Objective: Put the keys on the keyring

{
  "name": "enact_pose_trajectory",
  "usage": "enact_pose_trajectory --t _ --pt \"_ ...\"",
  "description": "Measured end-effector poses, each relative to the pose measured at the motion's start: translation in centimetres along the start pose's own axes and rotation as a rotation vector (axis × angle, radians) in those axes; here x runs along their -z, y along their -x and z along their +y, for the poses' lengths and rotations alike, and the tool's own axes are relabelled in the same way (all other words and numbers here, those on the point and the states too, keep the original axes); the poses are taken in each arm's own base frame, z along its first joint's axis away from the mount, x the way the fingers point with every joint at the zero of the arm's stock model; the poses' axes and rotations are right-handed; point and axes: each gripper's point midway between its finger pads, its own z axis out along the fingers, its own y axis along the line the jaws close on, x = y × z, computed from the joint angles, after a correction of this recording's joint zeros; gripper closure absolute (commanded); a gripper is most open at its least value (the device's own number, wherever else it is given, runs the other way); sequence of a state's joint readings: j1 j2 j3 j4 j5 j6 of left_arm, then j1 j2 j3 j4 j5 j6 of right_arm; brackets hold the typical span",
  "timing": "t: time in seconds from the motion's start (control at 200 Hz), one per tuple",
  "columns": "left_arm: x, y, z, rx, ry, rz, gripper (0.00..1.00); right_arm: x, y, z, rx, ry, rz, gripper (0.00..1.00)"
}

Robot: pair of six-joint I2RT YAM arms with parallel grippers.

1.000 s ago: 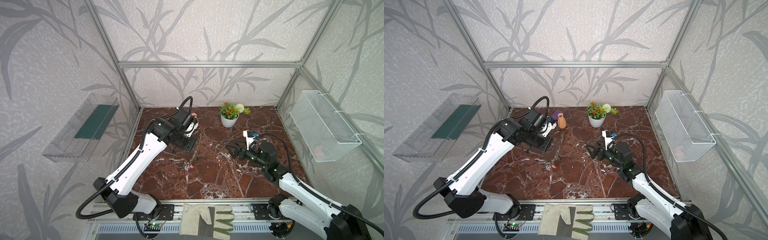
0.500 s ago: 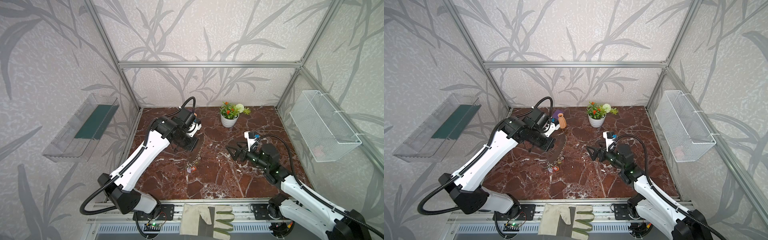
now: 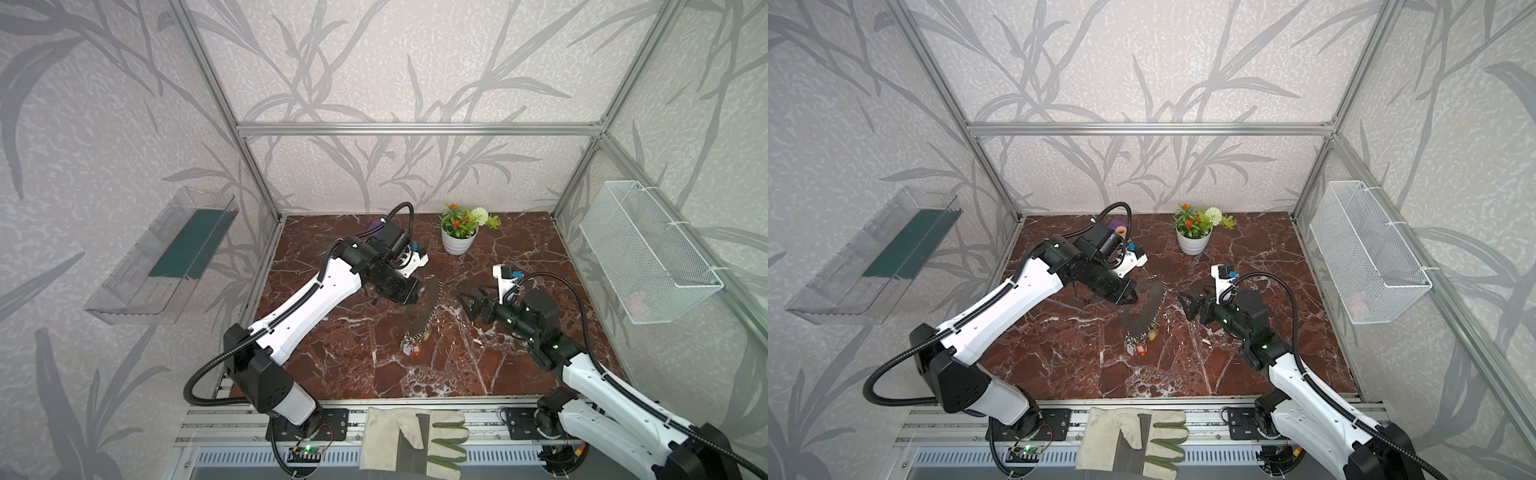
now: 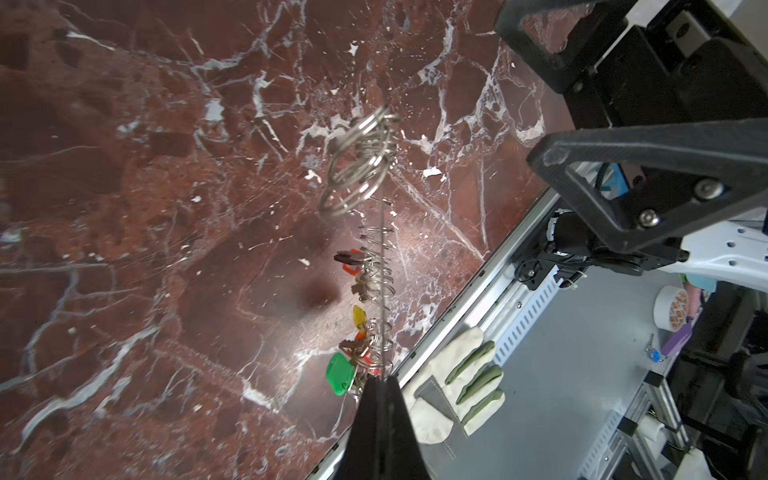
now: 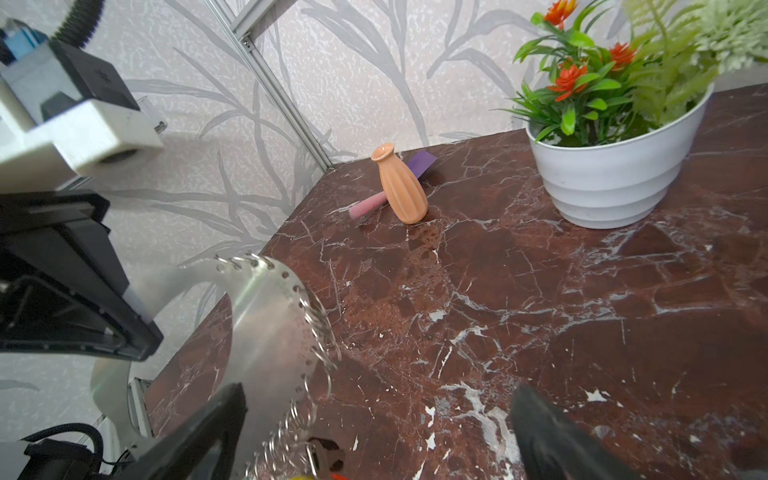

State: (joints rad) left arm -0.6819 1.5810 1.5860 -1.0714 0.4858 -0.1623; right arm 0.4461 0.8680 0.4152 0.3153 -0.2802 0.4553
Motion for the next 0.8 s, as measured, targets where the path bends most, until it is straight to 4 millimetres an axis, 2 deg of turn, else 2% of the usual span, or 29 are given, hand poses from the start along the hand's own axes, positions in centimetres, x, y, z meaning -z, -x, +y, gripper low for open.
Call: enact_pose_trajectory --t 0.13,0.26,0.46,0.615,0.8 --pt "-2.2 0.9 -0.7 0.021 -0.056 0.018 1.0 0.2 0.2 -0.6 -0.008 -0.022 -0.015 0.01" --pt "-4.6 1.2 0.3 0.069 -0.07 0.046 1.0 0.3 0.4 -0.8 -0.012 -0.03 -0.021 0.01" --pt "-7.1 -0.2 5.6 0.238 -0.054 0.087 1.0 0.3 0.4 -0.8 -0.018 -0.027 -0.022 0.01" --pt "-7.3 -0.8 9.1 0.338 -0.033 0.071 1.0 0.3 0.4 -0.7 -0.025 -0.021 -0.018 0.01" --pt "-7.7 -1.8 12.2 0.424 -0.005 0.053 0.98 0.1 0.1 -0.7 -0.033 -0.011 -0.006 0.01"
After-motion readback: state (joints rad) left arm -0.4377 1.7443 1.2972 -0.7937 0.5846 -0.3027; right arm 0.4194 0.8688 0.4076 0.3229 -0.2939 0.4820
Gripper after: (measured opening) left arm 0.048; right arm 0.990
